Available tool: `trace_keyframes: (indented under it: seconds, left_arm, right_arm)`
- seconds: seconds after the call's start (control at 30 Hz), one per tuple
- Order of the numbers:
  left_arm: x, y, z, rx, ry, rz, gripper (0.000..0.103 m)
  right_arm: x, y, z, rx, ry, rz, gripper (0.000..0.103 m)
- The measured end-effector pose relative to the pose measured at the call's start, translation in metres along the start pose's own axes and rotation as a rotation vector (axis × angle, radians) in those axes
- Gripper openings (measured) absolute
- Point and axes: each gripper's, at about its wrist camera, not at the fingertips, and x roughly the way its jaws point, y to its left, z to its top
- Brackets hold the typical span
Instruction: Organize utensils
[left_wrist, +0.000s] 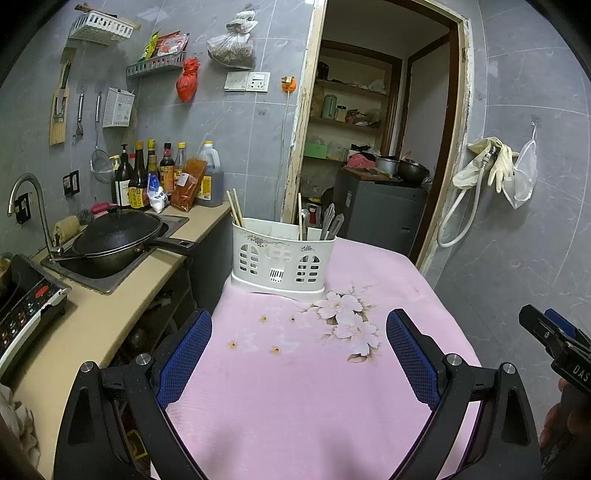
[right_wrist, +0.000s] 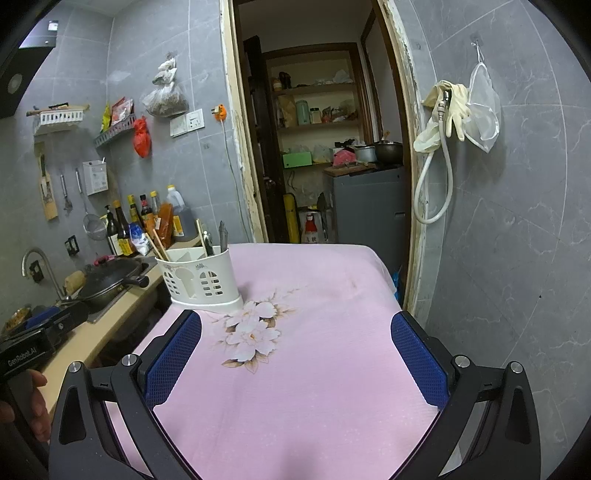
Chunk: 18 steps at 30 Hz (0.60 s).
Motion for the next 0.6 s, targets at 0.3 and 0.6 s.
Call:
trace_keyframes:
  seconds: [0.3,0.6]
  left_arm:
    - [0.0011,0.0003,0.0004,0.000,0.002,0.001,0.092]
    - [0.0026,0.0030,0.0008,0.001,0.003,0.002,0.092]
  right_arm:
    - [0.0023,-0.0007,-0.0005,0.000,0.003,0.002,0.103]
    - [0.0043,-0.0006,0.0000,-0.001,0.002,0.002,0.103]
